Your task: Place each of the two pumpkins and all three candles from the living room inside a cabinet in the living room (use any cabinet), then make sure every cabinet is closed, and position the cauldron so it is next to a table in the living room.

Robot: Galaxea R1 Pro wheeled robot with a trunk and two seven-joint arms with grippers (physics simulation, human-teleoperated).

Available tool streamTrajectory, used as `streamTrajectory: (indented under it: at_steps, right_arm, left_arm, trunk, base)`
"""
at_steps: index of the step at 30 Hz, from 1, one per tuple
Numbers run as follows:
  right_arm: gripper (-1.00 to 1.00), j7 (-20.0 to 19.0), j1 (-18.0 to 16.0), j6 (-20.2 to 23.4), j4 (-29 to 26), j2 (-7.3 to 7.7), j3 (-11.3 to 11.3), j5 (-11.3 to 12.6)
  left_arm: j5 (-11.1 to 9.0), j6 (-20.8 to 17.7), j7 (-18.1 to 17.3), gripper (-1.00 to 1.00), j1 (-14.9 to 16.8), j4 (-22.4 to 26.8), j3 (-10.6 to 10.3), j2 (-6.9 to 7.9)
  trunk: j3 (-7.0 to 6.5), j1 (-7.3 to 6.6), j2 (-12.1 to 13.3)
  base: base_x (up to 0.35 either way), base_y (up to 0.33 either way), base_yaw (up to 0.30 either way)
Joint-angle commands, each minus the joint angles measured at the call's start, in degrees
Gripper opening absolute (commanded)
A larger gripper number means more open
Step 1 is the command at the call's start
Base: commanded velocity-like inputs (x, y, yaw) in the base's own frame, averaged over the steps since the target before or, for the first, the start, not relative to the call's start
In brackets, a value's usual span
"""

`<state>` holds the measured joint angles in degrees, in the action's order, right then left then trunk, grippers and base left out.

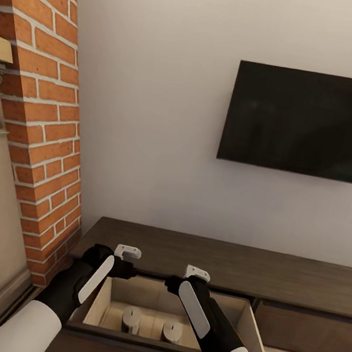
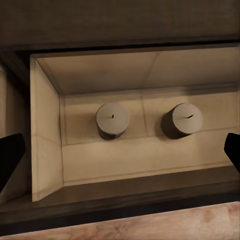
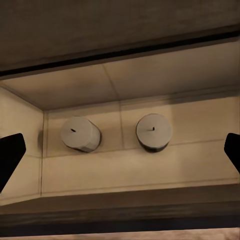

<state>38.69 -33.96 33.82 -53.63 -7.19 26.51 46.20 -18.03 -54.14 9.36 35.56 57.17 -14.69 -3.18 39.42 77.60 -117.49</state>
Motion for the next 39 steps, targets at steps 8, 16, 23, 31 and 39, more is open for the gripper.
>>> streamTrajectory:
  at_steps: [8, 16, 23, 31, 39]
  right_arm:
    - [1.00, 0.5, -0.1, 0.1, -0.1, -0.01, 0.1, 0.5]
    - [1.00, 0.5, -0.1, 0.1, -0.1, -0.02, 0.1, 0.5]
    - [1.00, 0.5, -0.1, 0.0, -0.1, -0.03, 0.1, 0.5]
    - [1.00, 0.5, -0.1, 0.1, -0.1, -0.09, 0.1, 0.5]
    - [1.00, 0.5, -0.1, 0.0, 0.0, -0.10, 0.1, 0.5]
  left_arm:
    - [-0.6, -0.2, 0.6, 1.00, 0.0, 0.0, -0.1, 0.01]
    - [-0.6, -0.2, 0.6, 1.00, 0.0, 0.0, -0.1, 0.01]
    - [-0.6, -0.2, 0.6, 1.00, 0.0, 0.0, -0.1, 0.01]
    - [-0.6, -0.2, 0.6, 1.00, 0.0, 0.0, -0.1, 0.00]
    - [-0.6, -0.2, 0.6, 1.00, 0.0, 0.0, -0.1, -0.07]
  trunk:
    - [-1.37, -1.77, 3.2]
    - [-2.81, -3.53, 6.4]
    - [-4.07, -5.07, 9.2]
    - [-5.50, -6.82, 12.4]
    - [-6.94, -8.58, 15.6]
  base:
    - [-0.002, 0.001, 0.079]
    - [-0.178, 0.131, 0.156]
    - [-0.271, 0.210, 0.249]
    - [-0.277, 0.219, 0.262]
    - [-0.277, 0.225, 0.263]
